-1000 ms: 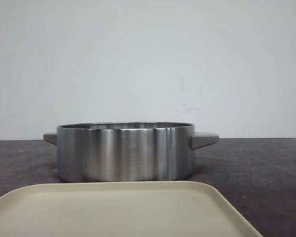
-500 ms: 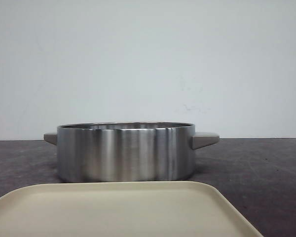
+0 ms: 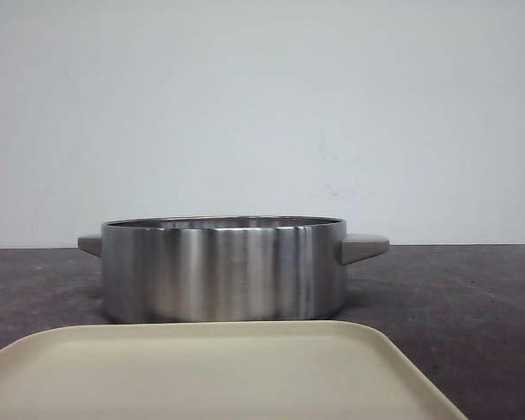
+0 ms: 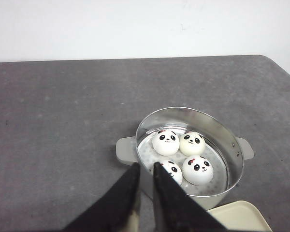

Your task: Steam buns

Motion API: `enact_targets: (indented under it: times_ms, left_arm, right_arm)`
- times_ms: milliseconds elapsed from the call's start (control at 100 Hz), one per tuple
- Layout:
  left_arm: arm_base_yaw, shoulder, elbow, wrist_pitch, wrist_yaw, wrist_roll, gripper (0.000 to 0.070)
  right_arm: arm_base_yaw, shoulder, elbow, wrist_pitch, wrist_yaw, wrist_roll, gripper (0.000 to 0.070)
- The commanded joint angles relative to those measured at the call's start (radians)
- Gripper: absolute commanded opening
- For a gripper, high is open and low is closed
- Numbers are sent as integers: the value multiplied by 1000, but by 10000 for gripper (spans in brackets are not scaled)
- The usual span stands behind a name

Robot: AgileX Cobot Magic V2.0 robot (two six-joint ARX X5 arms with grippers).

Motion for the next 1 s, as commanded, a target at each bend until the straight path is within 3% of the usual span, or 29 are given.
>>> enact_targets:
  times_ms: [0, 570, 670, 990]
  left_arm:
    - [-7, 4, 13, 9, -5, 7, 0]
    - [-7, 4, 13, 9, -5, 7, 0]
    - [-7, 3, 13, 3, -5, 52, 0]
    - [5, 2, 9, 22, -6, 86, 0]
  right_arm:
    - [-2, 0, -3, 13, 0, 11, 11]
    - [-2, 0, -3, 13, 0, 11, 11]
    - [-2, 0, -3, 13, 0, 11, 10]
    - [-2, 0, -3, 13, 0, 11, 11]
